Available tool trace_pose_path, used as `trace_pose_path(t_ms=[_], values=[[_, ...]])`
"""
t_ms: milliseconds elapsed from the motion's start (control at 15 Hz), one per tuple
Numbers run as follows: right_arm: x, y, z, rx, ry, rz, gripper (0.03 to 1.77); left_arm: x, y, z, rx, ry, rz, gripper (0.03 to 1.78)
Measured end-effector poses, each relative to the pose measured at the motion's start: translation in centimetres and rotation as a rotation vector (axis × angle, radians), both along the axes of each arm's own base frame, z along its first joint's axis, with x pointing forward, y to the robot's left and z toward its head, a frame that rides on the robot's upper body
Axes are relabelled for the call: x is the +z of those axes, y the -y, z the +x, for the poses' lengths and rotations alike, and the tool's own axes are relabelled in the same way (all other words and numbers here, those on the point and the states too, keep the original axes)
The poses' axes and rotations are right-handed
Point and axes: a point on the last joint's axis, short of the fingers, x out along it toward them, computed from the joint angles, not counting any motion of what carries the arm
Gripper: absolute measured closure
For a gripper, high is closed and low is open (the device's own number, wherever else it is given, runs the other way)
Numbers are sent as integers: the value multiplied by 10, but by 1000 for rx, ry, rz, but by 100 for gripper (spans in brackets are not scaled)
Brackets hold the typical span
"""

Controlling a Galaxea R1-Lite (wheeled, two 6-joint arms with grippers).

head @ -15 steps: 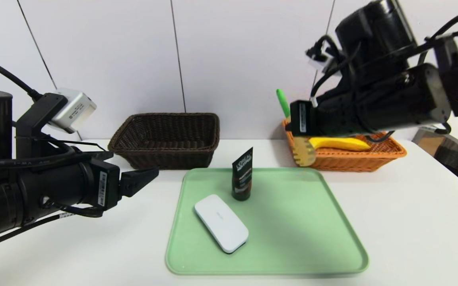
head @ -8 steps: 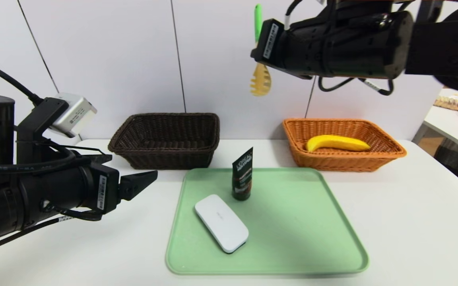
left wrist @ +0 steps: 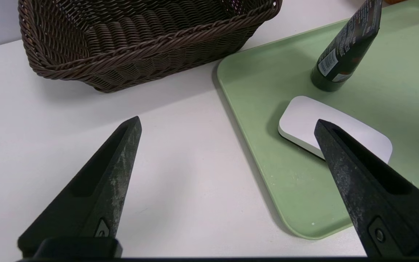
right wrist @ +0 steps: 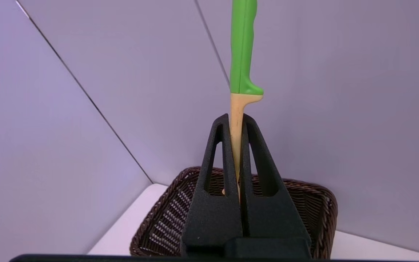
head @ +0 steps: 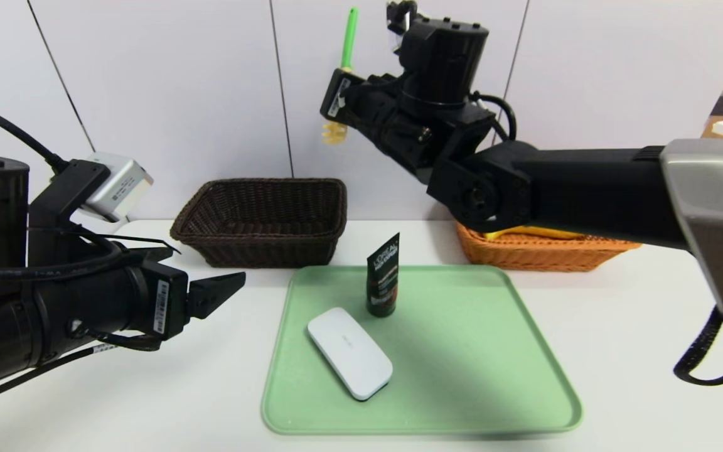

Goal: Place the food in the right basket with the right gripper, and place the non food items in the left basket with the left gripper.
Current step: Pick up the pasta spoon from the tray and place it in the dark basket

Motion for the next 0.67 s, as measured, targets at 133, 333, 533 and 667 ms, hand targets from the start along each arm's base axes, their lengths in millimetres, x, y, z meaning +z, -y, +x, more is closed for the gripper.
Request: trace_pose_path(t_ms=[133, 333, 533, 667], values=[[-22, -10, 9, -2, -4, -70, 172, 0, -1, 1, 15, 1, 3, 12], [-48, -21, 18, 39, -34, -113, 172, 1, -4, 1, 48, 10, 7, 12], [-74, -29, 29, 45, -42, -121, 172, 3, -10, -2, 70, 19, 4, 12], [-86, -33, 32, 49, -47, -129, 172, 3, -13, -5, 77, 25, 0, 12]])
